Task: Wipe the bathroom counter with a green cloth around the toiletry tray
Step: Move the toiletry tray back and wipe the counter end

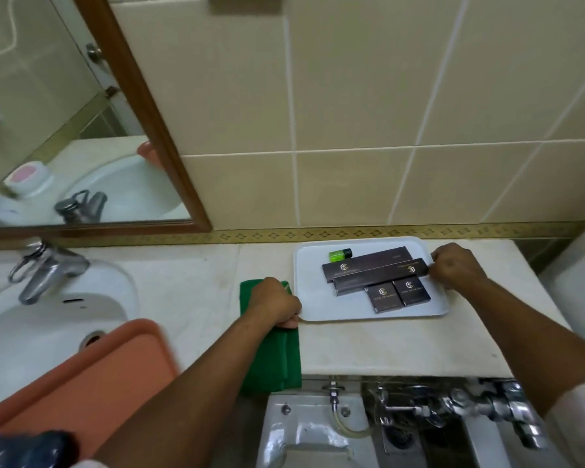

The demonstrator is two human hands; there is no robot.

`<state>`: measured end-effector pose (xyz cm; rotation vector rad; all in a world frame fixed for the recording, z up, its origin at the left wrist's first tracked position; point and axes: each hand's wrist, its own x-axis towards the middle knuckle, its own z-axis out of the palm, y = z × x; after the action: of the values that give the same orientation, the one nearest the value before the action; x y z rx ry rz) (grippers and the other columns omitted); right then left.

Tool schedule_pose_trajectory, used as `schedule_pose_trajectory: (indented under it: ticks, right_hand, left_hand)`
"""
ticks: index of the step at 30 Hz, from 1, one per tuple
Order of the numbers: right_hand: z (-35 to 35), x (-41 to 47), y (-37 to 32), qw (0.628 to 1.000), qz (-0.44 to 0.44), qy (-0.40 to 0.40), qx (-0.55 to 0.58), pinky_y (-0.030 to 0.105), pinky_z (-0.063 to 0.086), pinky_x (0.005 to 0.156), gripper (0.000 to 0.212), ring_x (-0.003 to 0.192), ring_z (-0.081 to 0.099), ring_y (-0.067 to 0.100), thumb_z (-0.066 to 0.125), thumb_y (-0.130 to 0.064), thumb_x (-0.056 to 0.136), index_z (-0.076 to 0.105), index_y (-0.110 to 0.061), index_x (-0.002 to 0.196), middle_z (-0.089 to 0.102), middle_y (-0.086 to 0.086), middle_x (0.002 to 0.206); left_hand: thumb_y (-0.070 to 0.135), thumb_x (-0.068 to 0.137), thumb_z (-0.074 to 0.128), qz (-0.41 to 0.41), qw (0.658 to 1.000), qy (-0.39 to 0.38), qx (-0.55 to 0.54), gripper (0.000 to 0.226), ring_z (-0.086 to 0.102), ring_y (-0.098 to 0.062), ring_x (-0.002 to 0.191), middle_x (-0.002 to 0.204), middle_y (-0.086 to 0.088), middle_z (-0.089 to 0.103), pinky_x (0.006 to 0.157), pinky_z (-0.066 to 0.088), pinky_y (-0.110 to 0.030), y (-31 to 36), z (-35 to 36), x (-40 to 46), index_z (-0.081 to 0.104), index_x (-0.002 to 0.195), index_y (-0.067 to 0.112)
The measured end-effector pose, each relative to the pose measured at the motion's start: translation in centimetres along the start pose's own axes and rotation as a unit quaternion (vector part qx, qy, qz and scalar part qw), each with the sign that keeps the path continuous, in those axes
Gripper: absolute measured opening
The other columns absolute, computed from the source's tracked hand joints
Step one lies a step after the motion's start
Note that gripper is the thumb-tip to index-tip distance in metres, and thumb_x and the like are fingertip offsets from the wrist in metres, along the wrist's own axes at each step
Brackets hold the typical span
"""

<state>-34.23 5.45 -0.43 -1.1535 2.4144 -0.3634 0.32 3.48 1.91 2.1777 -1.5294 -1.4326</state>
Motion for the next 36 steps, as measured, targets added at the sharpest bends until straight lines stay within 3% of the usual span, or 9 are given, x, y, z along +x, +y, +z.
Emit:
schedule_pose_trajectory:
  ticks: [13, 17, 19, 22, 24, 26, 31, 34, 36]
  right_hand:
    - [1.9, 2.5, 0.3, 1.000, 0.006, -0.001, 0.004, 0.045, 0.059, 0.072, 0.014, 0.075, 0.067, 0.038, 0.067, -0.007, 0.073, 0.069, 0.007, 0.077, 0.070, 0.024, 0.078]
    - [0.9, -1.0, -0.7, 0.993, 0.026, 0.074, 0.088, 0.039, 0.051, 0.089, 0.030, 0.102, 0.066, 0.039, 0.068, -0.023, 0.086, 0.072, 0.002, 0.102, 0.072, 0.022, 0.106]
    - [2.0, -6.3, -2.1, 0.984, 0.036, 0.123, 0.127, 0.029, 0.045, 0.081, 0.025, 0.102, 0.066, 0.036, 0.064, -0.032, 0.090, 0.074, -0.010, 0.099, 0.073, 0.018, 0.107]
    - [8.0, -17.1, -5.9, 0.984, 0.007, -0.044, 0.174, 0.030, 0.053, 0.075, 0.025, 0.081, 0.070, 0.030, 0.066, -0.042, 0.089, 0.073, -0.018, 0.085, 0.076, 0.011, 0.086]
    - [12.2, -23.1, -8.9, 0.975, -0.003, -0.164, 0.150, 0.029, 0.053, 0.068, 0.054, 0.083, 0.069, 0.022, 0.066, -0.063, 0.081, 0.064, -0.016, 0.105, 0.073, 0.007, 0.097]
    - [15.1, -25.6, -11.4, 0.979, -0.033, -0.168, 0.110, 0.029, 0.052, 0.066, 0.072, 0.090, 0.067, 0.022, 0.062, -0.074, 0.074, 0.050, -0.017, 0.117, 0.067, 0.005, 0.106]
    - [17.4, -25.7, -14.3, 0.970, -0.013, -0.195, 0.144, 0.042, 0.060, 0.074, 0.054, 0.092, 0.067, 0.028, 0.074, -0.049, 0.078, 0.050, -0.013, 0.110, 0.063, 0.007, 0.106]
    - [17.6, -25.5, -13.8, 0.962, 0.002, -0.205, 0.178, 0.032, 0.059, 0.070, 0.039, 0.086, 0.067, 0.022, 0.074, -0.041, 0.078, 0.063, -0.012, 0.101, 0.069, 0.007, 0.103]
    - [17.1, -25.3, -12.9, 0.956, 0.017, -0.208, 0.206, 0.022, 0.054, 0.052, 0.027, 0.069, 0.065, 0.013, 0.076, -0.038, 0.073, 0.065, -0.016, 0.085, 0.072, 0.002, 0.089]
  left_hand:
    - [0.004, 0.076, 0.080, -0.025, 0.997, 0.011, -0.065, 0.024, 0.068, -0.016, 0.045, 0.053, -0.003, 0.065, 0.037, 0.048, -0.018, -0.7, 0.8, 1.0, 0.057, 0.078, 0.008]
    - [0.018, 0.077, 0.080, 0.023, 0.998, 0.057, 0.001, 0.014, 0.074, -0.023, 0.059, 0.066, -0.009, 0.075, 0.063, 0.064, -0.037, -1.0, -1.4, 2.3, 0.071, 0.077, 0.006]
    - [0.026, 0.073, 0.073, 0.112, 0.982, 0.130, 0.081, 0.018, 0.072, -0.021, 0.077, 0.084, -0.003, 0.077, 0.075, 0.062, -0.038, -1.5, -3.7, 3.8, 0.075, 0.086, 0.013]
    - [0.028, 0.065, 0.074, 0.168, 0.958, 0.070, 0.219, 0.061, 0.060, -0.023, 0.110, 0.124, -0.004, 0.063, 0.091, 0.054, -0.037, -1.9, -6.1, 5.6, 0.063, 0.124, 0.020]
    - [0.028, 0.065, 0.077, 0.181, 0.942, 0.009, 0.281, 0.067, 0.057, -0.023, 0.114, 0.127, -0.006, 0.059, 0.093, 0.052, -0.036, -2.1, -6.7, 6.6, 0.059, 0.130, 0.018]
    - [0.027, 0.070, 0.080, 0.183, 0.943, -0.026, 0.278, 0.056, 0.059, -0.021, 0.104, 0.118, -0.004, 0.063, 0.085, 0.051, -0.031, -2.3, -7.1, 7.1, 0.060, 0.122, 0.018]
    - [0.027, 0.083, 0.074, 0.190, 0.941, -0.027, 0.279, 0.015, 0.060, -0.022, 0.083, 0.084, -0.003, 0.064, 0.060, 0.041, -0.028, -3.8, -7.5, 6.5, 0.065, 0.084, 0.015]
    - [0.025, 0.083, 0.072, 0.191, 0.946, -0.003, 0.263, 0.014, 0.058, -0.018, 0.075, 0.082, -0.005, 0.064, 0.056, 0.039, -0.027, -5.1, -7.7, 5.9, 0.065, 0.080, 0.014]
    - [0.023, 0.079, 0.074, 0.185, 0.953, 0.009, 0.240, 0.016, 0.057, -0.017, 0.071, 0.078, -0.006, 0.063, 0.055, 0.039, -0.027, -5.9, -8.3, 5.3, 0.063, 0.075, 0.012]
